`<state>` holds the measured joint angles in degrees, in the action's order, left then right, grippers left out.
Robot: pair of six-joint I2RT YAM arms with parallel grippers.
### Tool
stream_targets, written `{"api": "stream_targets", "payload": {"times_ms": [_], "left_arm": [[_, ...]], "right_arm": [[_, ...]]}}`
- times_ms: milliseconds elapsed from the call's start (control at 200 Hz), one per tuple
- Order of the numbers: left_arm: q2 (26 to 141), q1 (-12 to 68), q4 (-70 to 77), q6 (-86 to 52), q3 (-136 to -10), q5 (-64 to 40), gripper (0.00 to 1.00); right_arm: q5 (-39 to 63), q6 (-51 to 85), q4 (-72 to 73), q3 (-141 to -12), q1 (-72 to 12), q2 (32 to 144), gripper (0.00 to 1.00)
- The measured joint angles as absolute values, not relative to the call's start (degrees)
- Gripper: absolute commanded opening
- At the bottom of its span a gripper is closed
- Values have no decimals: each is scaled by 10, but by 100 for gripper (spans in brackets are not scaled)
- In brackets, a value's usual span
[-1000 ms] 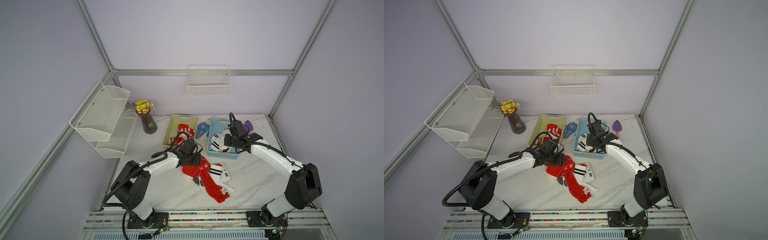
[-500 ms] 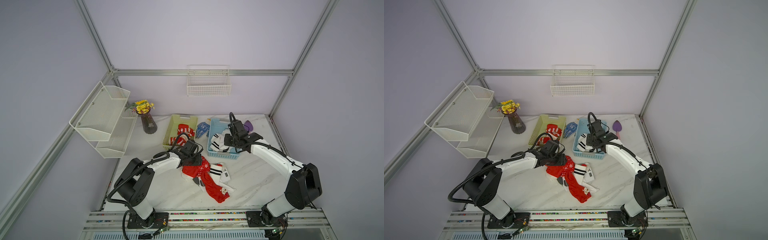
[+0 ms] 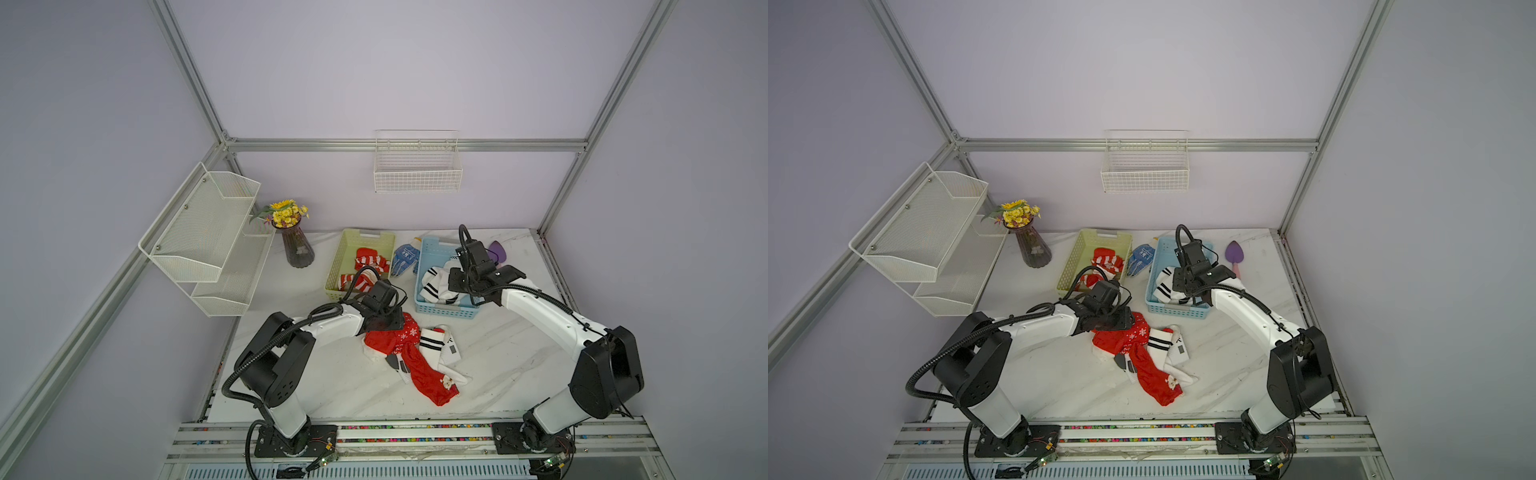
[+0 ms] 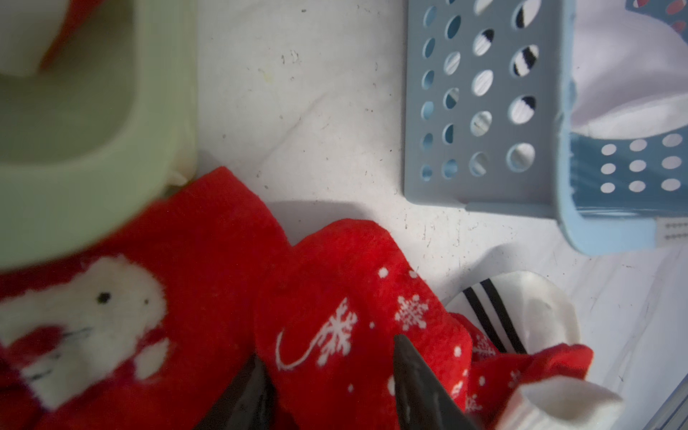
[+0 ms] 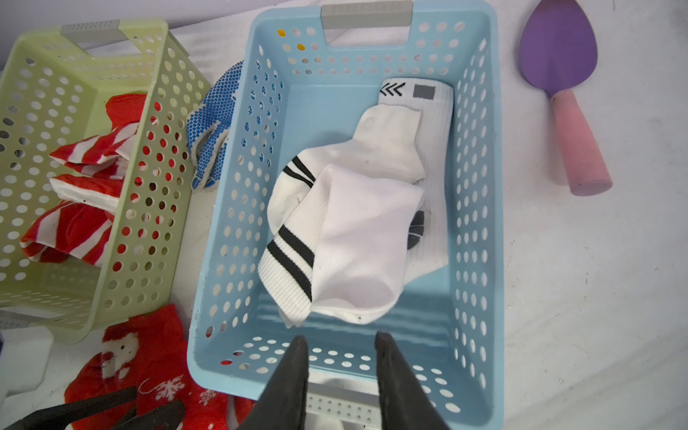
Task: Sort the socks into the basket by color
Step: Pick up the sock at the center of the board.
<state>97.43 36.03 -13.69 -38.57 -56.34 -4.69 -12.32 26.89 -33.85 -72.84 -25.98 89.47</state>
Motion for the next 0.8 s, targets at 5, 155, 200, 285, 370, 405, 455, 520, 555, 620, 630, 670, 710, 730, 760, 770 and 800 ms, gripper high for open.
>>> {"api": "stream_targets", "payload": {"times_ms": [5, 155, 200, 285, 370, 405, 455, 520, 555, 620, 630, 670, 710, 730, 760, 770, 800], "left_arm": [[974, 360, -137, -385, -563, -47, 42], [976, 360, -131, -390, -563, -48, 32], [976, 360, -130, -390, -563, -49, 31], [976, 360, -129, -390, -563, -50, 28], [976, 360, -129, -392, -563, -50, 26], [976, 360, -129, -393, -563, -50, 25], [976, 360, -129, -394, -563, -50, 24], [976, 360, -129, -394, -563, -50, 22], [976, 360, -129, -394, -563, -50, 21], [976, 360, -129, -394, -563, -50, 20], [976, 360, -129, -394, -563, -50, 20], [976, 360, -129, -394, -563, -51, 18], [976, 360, -129, -394, -563, -51, 18], [976, 360, -129, -394, -563, -52, 17], [976, 360, -129, -394, -563, -52, 17], [976, 360, -129, -394, -563, -52, 17], [976, 360, -129, -394, -563, -53, 16]], "right_arm": [[-123, 269, -338, -728, -260, 895, 34], [-123, 269, -338, -728, -260, 896, 34], [-122, 269, -339, -728, -260, 896, 34], [-121, 269, -338, -728, -260, 897, 34], [-121, 269, -338, -728, -260, 899, 34], [-120, 269, -338, -728, -260, 900, 34], [-120, 269, -338, -728, -260, 900, 34], [-120, 269, -338, -728, -260, 900, 34], [-119, 269, -338, -728, -260, 900, 34], [-118, 269, -338, -728, -260, 900, 34], [-118, 269, -338, -728, -260, 900, 34], [-118, 269, -338, -728, -260, 900, 34], [-117, 269, -338, -728, -260, 900, 34], [-116, 269, -338, -728, -260, 900, 34], [-116, 269, -338, -728, -260, 900, 34], [-116, 269, -338, -728, -260, 900, 34], [-116, 269, -338, -728, -260, 900, 34]]}}
